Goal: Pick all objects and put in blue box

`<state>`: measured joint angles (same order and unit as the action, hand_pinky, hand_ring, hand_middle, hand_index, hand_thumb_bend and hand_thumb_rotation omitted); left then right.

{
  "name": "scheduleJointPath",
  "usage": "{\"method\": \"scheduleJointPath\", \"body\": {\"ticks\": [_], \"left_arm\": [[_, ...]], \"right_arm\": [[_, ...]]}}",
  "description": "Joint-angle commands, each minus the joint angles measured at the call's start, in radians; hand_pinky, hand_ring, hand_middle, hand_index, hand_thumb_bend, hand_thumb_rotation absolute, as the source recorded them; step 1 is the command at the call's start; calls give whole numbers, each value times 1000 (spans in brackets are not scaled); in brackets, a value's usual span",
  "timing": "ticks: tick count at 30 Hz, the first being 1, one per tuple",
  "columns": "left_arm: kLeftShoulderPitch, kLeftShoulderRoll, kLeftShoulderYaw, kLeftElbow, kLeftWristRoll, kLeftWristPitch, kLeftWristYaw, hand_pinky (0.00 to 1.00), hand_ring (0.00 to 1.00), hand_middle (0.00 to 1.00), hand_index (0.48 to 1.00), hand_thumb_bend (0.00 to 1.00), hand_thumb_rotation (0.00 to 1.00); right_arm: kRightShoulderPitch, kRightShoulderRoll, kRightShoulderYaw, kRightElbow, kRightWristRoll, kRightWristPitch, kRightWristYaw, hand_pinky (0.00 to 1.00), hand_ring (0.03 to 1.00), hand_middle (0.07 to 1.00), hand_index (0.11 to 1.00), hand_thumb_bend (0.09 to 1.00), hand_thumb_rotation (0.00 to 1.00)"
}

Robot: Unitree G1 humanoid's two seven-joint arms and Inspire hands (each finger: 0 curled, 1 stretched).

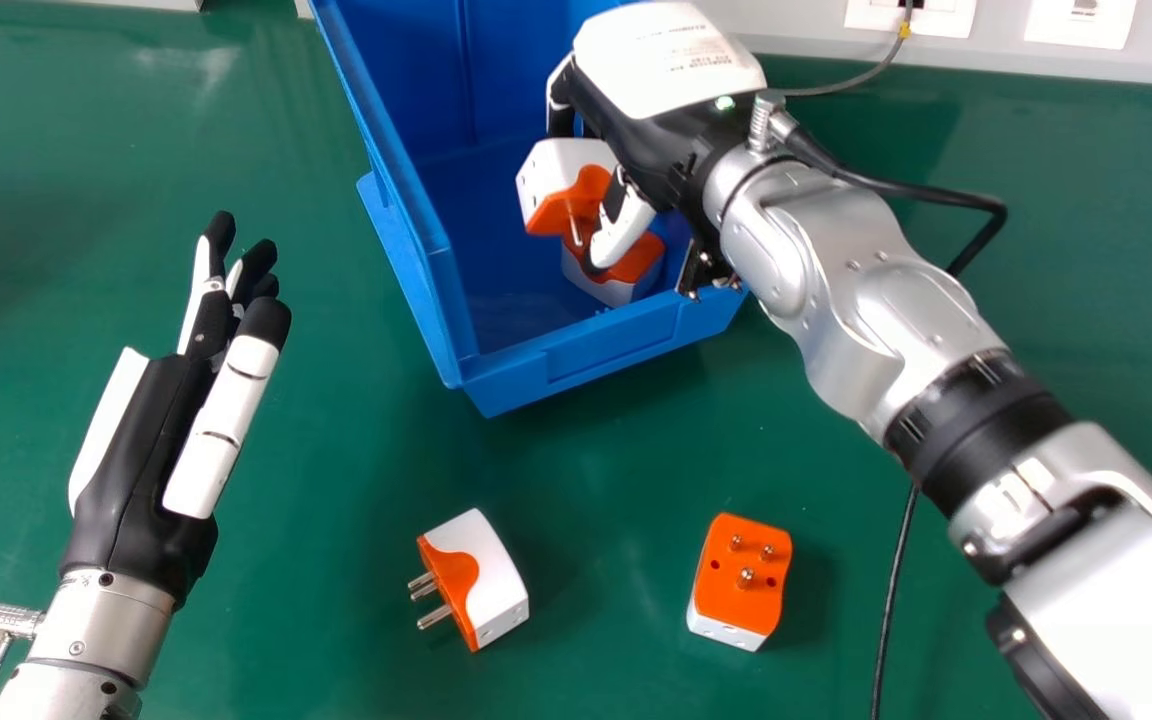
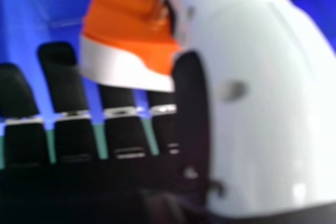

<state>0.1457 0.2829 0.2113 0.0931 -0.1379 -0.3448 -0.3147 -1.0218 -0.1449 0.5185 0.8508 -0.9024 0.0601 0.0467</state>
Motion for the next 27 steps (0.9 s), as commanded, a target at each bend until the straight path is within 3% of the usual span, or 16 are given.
{"method": "scheduleJointPath", "body": {"ticks": [1, 14, 18, 20, 27], "left_arm": [[1, -2, -2, -20, -1, -18, 3, 1000, 1000, 1000, 1000, 589, 950], [8, 7, 0, -31, 2, -12, 0, 1000, 1000, 1000, 1000, 566, 951], [5, 5, -4, -30, 2, -6, 1, 1000, 1000, 1000, 1000, 565, 950], [2, 3, -6, -27, 2, -4, 2, 1000, 1000, 1000, 1000, 559, 948], [4, 7, -2, -34, -6, 11, 0, 1000, 1000, 1000, 1000, 553, 946]], "right_arm": [[-76, 7, 6, 48, 2, 19, -37, 304, 422, 518, 544, 487, 0], [-120, 37, 37, 174, 30, -2, -123, 309, 420, 510, 558, 487, 0], [-126, 55, 45, 184, 40, 16, -122, 306, 414, 503, 559, 487, 0], [-128, 60, 47, 182, 44, 18, -118, 229, 409, 502, 529, 496, 0], [-125, 56, 49, 174, 53, -5, -117, 157, 400, 495, 506, 505, 0]]}}
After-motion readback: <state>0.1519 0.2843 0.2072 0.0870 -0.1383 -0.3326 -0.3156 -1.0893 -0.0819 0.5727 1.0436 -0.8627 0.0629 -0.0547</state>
